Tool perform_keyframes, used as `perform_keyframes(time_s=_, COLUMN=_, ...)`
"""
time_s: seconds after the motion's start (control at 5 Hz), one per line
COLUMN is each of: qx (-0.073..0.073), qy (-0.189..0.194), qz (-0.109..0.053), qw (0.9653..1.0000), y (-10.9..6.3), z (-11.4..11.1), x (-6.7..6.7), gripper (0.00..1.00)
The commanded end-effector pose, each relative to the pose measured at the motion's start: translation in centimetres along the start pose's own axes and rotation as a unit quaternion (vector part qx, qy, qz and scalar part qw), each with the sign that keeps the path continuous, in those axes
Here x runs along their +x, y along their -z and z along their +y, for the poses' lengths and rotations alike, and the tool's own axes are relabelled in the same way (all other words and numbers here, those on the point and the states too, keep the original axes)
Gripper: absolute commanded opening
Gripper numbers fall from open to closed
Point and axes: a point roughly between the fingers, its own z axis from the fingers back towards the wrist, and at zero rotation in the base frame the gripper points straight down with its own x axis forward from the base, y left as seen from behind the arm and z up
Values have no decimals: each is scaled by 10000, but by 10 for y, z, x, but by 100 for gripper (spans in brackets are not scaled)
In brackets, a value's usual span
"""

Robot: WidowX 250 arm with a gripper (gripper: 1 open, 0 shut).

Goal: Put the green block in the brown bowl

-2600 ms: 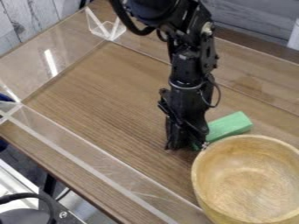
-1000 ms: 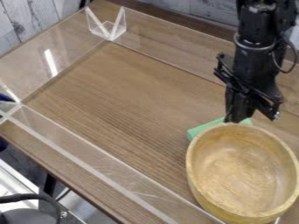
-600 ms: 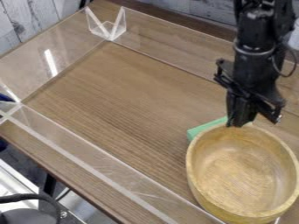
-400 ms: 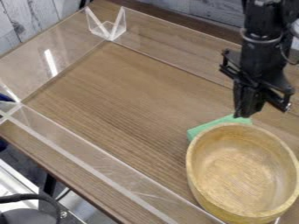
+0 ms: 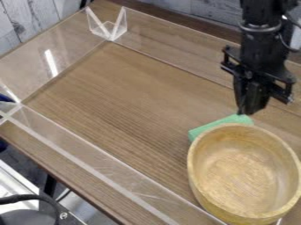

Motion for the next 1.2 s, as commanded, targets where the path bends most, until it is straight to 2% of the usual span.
perform_keyframes(time_s=0.0, qx=-88, qy=290, qz=-307, qw=9991, y=-17, z=-1, x=6, gripper=0)
perform_keyframes(time_s=0.2, qx=-243, qy=486, qz=-228, qw=9983, y=-13, z=0, x=-1, gripper=0)
perform_keyframes(time_s=0.6, qx=-164, qy=317, qz=-115, qw=9993, y=4, z=-2, x=-4, gripper=0)
perform_keyframes(time_s=1.0, qx=-167, qy=450, qz=-267, qw=9985, y=15, z=13, x=-4, gripper=0)
